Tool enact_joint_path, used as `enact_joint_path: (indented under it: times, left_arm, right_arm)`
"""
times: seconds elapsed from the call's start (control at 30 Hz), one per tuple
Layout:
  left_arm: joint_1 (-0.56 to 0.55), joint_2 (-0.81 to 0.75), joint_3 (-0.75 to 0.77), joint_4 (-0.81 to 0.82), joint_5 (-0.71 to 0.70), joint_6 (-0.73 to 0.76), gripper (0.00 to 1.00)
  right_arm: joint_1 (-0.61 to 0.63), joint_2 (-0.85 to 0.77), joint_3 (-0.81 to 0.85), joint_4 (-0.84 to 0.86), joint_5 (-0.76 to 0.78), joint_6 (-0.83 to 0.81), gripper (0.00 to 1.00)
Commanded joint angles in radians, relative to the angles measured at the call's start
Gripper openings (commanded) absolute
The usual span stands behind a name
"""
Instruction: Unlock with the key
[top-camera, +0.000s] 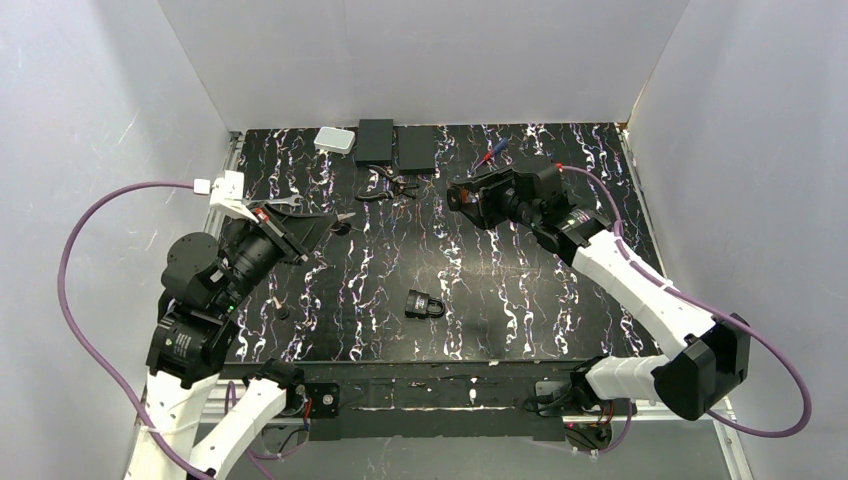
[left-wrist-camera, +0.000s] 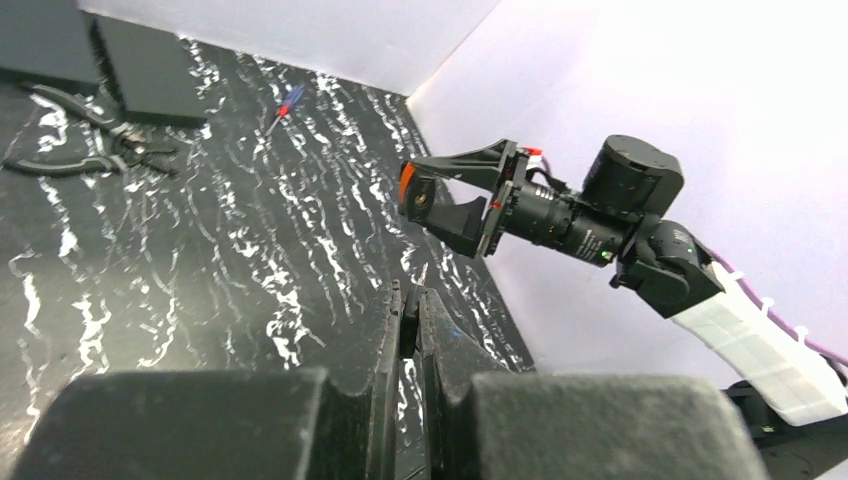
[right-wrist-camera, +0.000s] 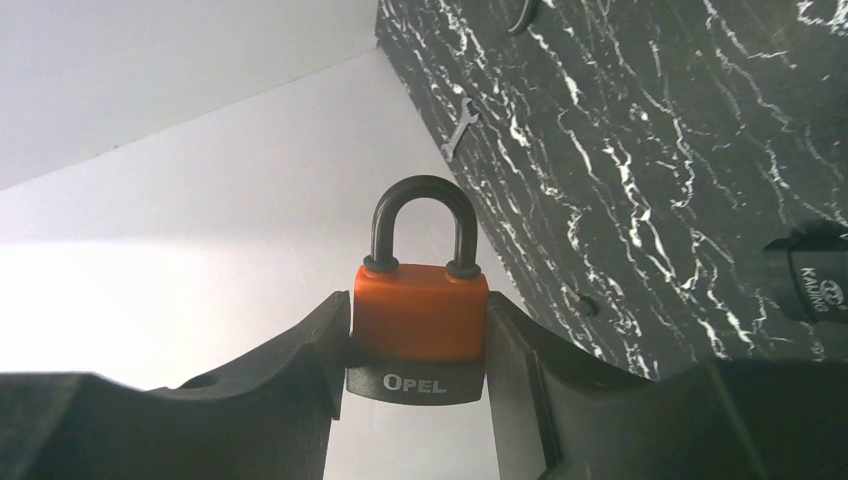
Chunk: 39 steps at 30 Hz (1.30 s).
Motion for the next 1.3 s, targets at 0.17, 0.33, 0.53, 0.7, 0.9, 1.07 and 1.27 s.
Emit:
enact_joint_path:
  times: [0.17, 0.33, 0.53, 0.7, 0.9, 1.07, 1.27]
  left_arm:
    - [0.004, 0.049, -0.074, 0.325, 0.141, -0.066, 0.0]
    - [0.004, 0.094, -0.073, 0.394, 0.185, -0.073, 0.0]
    - [0.004, 0.158, -0.054, 0.474, 0.259, -0.093, 0.0]
    - [0.004, 0.186, -0.022, 0.473, 0.266, -0.085, 0.0]
    - [0.004, 0.202, 0.0, 0.471, 0.284, -0.085, 0.0]
    - [0.004, 0.203, 0.0, 0.467, 0.286, -0.081, 0.0]
    - [0.002, 0.24, 0.045, 0.399, 0.338, 0.069, 0.0]
  right_arm:
    - [-0.002, -0.075, 0.045, 0.118, -0.054, 0.078, 0.01]
    - [-0.002, -0.095, 0.04, 0.14, -0.049, 0.089, 0.01]
    - [-0.002, -0.088, 0.009, 0.311, -0.107, 0.141, 0.01]
    - [-0.002, -0.058, -0.001, 0.44, -0.211, 0.204, 0.01]
    - [-0.002, -0.053, 0.014, 0.426, -0.228, 0.207, 0.01]
    - [-0.002, -0.045, 0.024, 0.421, -0.244, 0.206, 0.01]
    - [-0.003, -0.031, 0.052, 0.345, -0.274, 0.188, 0.01]
